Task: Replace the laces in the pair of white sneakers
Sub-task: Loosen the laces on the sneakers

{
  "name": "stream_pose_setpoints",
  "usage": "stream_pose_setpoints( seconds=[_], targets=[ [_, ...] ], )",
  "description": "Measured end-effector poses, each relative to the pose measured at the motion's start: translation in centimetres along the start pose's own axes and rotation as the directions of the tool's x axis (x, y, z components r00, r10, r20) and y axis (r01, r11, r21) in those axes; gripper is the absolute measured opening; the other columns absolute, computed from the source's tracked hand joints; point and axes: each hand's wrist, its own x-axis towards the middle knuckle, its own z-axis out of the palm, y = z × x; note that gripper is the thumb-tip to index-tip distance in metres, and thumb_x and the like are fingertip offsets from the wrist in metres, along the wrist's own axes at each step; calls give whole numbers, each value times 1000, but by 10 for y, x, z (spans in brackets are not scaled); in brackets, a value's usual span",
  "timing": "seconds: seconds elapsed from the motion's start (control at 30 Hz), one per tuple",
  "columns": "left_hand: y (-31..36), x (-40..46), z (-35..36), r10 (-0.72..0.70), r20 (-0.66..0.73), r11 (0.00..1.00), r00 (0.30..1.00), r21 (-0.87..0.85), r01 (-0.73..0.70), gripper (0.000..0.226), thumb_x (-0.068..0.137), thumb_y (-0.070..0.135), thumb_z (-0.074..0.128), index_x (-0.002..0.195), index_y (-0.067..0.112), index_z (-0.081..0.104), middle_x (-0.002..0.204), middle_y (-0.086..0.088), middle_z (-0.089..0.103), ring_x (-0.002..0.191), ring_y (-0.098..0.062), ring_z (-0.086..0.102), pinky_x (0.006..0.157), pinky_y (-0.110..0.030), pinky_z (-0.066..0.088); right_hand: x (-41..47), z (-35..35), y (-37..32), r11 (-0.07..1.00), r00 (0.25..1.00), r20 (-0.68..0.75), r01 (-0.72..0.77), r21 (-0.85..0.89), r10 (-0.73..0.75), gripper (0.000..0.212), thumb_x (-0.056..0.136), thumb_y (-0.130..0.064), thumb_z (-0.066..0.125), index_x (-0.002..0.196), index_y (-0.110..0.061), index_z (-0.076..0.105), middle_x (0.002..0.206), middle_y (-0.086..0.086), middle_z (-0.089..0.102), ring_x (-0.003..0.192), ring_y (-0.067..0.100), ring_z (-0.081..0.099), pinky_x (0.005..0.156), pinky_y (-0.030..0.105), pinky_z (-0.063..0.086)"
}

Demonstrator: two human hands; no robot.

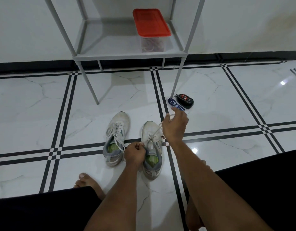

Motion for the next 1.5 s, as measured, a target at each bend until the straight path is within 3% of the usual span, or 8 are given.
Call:
stream_pose_setpoints(
  seconds=[0.2,0.4,0.67,0.83,1.0,1.2,1.4,1.5],
  targets=[
    [1,-2,-2,22,9,999,1000,23,-22,14,92,25,63,84,25,74,89,3,74,86,-21,65,77,-28,45,-55,14,41,798,801,570,459,-390,-182,33,99,-44,61,125,-30,75,142,3,54,134,29,44,109,47,40],
    [2,-4,-2,35,10,999,999,38,-35,15,93,21,62,81,26,69,85,4,68,83,-21,61,76,-27,42,-53,17,40,856,774,583,456,-244,-247,18,93,-26,64,97,-16,78,115,5,57,113,27,51,98,40,47],
    [3,-3,-1,26,20,1000,999,5,-26,12,95,21,63,88,22,73,86,2,67,86,-22,62,78,-26,42,3,-6,-20,918,933,335,-241,316,130,12,102,-25,66,97,-18,76,95,-3,71,73,-3,63,72,16,49],
    [0,-2,-1,24,13,999,1000,25,-24,14,95,25,62,86,20,73,86,1,69,86,-24,64,76,-27,42,-15,1,18,987,873,487,104,-124,-30,29,90,-55,64,109,-37,76,120,-2,70,116,15,61,102,40,52],
    [2,-2,-1,43,6,998,999,47,-44,13,95,20,61,87,23,71,86,4,66,83,-20,59,76,-26,40,-55,8,34,751,715,686,527,-399,-137,27,98,-42,61,113,-30,79,128,5,58,127,30,49,105,47,44],
    [-3,1,2,26,21,999,999,25,-27,13,93,21,62,83,21,71,86,0,72,85,-24,65,75,-26,42,-18,0,10,985,848,523,149,-82,-85,11,99,-31,70,105,-24,77,122,9,62,124,30,53,98,36,44],
    [2,-3,1,42,16,999,999,15,-42,12,95,18,60,91,19,72,89,0,70,90,-25,66,76,-25,41,-15,-7,-2,980,896,404,-138,-147,186,127,77,-84,69,164,-44,-14,169,14,16,153,41,20,122,61,31],
    [2,-5,-2,169,3,984,986,50,-169,24,95,10,54,110,22,66,109,-1,62,92,-22,61,79,-28,42,-46,-7,33,962,854,505,22,-273,124,136,67,-73,84,164,-28,1,158,17,22,144,41,30,116,56,40]
  ],
)
